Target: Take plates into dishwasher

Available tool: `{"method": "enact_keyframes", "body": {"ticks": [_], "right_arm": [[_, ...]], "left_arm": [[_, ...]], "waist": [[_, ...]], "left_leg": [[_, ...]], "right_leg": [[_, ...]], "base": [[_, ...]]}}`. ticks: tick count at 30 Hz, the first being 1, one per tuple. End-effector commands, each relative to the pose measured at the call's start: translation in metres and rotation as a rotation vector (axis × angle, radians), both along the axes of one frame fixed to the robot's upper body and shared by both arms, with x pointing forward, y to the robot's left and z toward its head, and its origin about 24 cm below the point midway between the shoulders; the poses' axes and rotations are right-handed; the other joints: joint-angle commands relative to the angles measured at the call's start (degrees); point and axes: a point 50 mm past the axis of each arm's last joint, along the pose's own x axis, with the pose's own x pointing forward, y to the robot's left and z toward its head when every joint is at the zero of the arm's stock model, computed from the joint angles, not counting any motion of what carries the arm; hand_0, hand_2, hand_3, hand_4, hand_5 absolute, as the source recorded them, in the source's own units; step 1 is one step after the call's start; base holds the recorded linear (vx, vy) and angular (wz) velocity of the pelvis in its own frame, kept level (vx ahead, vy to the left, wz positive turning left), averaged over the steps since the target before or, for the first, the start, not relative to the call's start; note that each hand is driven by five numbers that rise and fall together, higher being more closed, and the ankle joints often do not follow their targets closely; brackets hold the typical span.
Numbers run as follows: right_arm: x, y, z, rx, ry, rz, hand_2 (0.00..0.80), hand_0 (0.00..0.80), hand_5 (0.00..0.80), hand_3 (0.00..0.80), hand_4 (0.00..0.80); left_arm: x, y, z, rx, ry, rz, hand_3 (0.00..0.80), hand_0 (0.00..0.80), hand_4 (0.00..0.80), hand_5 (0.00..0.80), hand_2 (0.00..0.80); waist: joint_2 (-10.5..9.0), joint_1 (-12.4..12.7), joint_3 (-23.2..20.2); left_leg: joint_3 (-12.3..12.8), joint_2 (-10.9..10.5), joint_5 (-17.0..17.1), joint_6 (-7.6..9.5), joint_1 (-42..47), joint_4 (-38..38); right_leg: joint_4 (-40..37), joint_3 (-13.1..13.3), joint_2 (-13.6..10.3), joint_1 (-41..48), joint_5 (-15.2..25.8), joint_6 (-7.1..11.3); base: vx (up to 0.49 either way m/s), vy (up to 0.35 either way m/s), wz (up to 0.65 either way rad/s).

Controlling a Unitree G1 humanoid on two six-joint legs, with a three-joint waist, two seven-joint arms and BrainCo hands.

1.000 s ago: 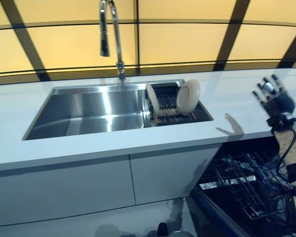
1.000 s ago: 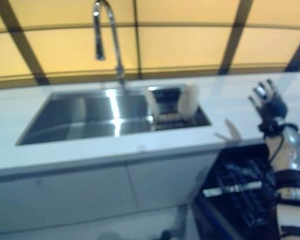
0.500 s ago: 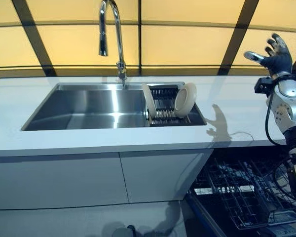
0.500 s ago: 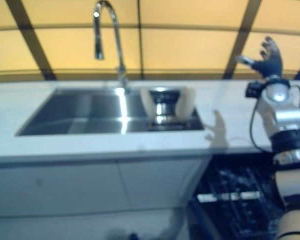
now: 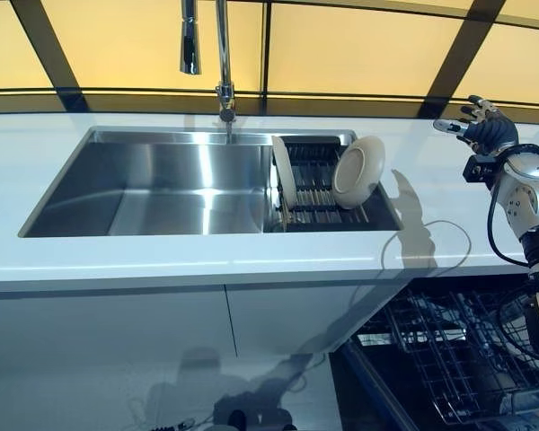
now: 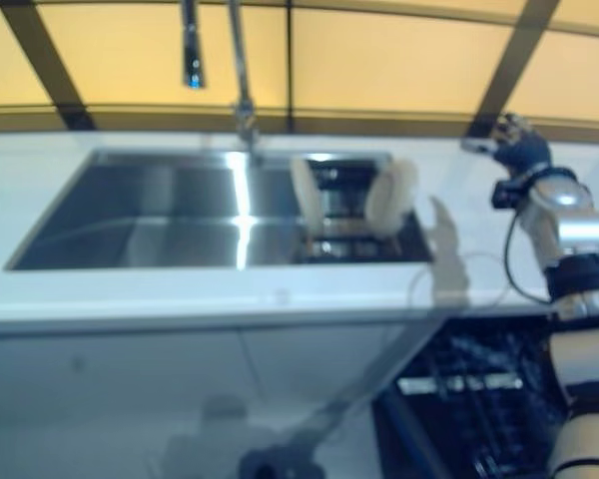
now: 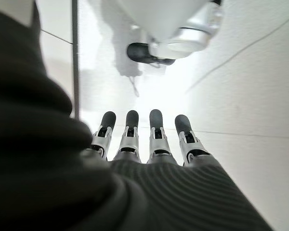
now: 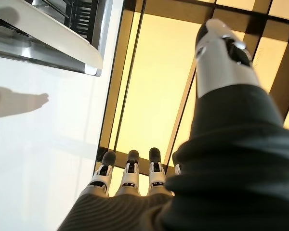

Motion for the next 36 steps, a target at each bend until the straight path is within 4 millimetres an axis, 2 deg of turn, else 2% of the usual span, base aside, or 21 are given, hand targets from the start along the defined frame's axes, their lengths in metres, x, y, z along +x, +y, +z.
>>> {"method": "enact_keyframes", "body": {"ticks": [1, 8, 14, 23, 36], "right_arm": [[-0.002, -0.003, 0.044, -0.072, -0.098, -0.047, 0.0, 0.0, 0.0, 0.0, 0.0], [-0.002, 0.004, 0.058, -0.086, -0.147, -0.051, 0.0, 0.0, 0.0, 0.0, 0.0], [-0.002, 0.005, 0.067, -0.08, -0.169, -0.061, 0.0, 0.0, 0.0, 0.0, 0.0], [-0.001, 0.005, 0.069, -0.081, -0.146, -0.022, 0.0, 0.0, 0.0, 0.0, 0.0], [0.006, 0.026, 0.073, -0.071, -0.166, 0.028, 0.0, 0.0, 0.0, 0.0, 0.0]], "left_arm": [[-0.014, 0.011, 0.001, 0.038, 0.058, -0.056, 0.0, 0.0, 0.0, 0.0, 0.0], [0.004, 0.011, 0.004, 0.011, -0.015, -0.012, 0.0, 0.0, 0.0, 0.0, 0.0], [0.007, 0.009, 0.004, -0.002, -0.043, -0.003, 0.0, 0.0, 0.0, 0.0, 0.0], [0.008, 0.008, 0.004, -0.02, -0.068, 0.039, 0.0, 0.0, 0.0, 0.0, 0.0], [0.014, 0.005, 0.004, -0.035, -0.092, 0.042, 0.0, 0.0, 0.0, 0.0, 0.0]], "waist": [[-2.42, 1.7, -2.65], [-1.68, 1.6, 0.43], [-1.35, 1.66, 1.65], [-0.88, 1.97, 2.69], [-0.35, 2.0, 4.22]], "left_leg": [[-0.94, 1.85, -0.43, -2.51, -1.51, -0.25], [-1.65, 2.07, 0.64, -2.96, -5.14, -0.25], [-1.61, 2.31, 1.15, -3.24, -6.56, -0.25], [-2.15, 2.33, 1.42, -3.47, -7.49, -0.25], [-2.58, 2.38, 1.84, -3.75, -8.74, -0.25]], "right_leg": [[-0.89, 1.46, -7.6, -3.36, 7.08, 8.66], [-0.96, 1.86, -7.54, -6.71, 7.63, 8.75], [-0.96, 1.83, -7.39, -7.91, 7.69, 8.55], [-0.96, 1.63, -7.48, -8.49, 7.55, 8.38], [-0.96, 1.55, -7.59, -9.46, 7.46, 8.16]], "base": [[0.061, -0.016, -0.01], [-0.072, -0.014, 0.0], [-0.043, -0.019, 0.0], [-0.014, -0.01, 0.03], [-0.017, -0.003, 0.0]]}}
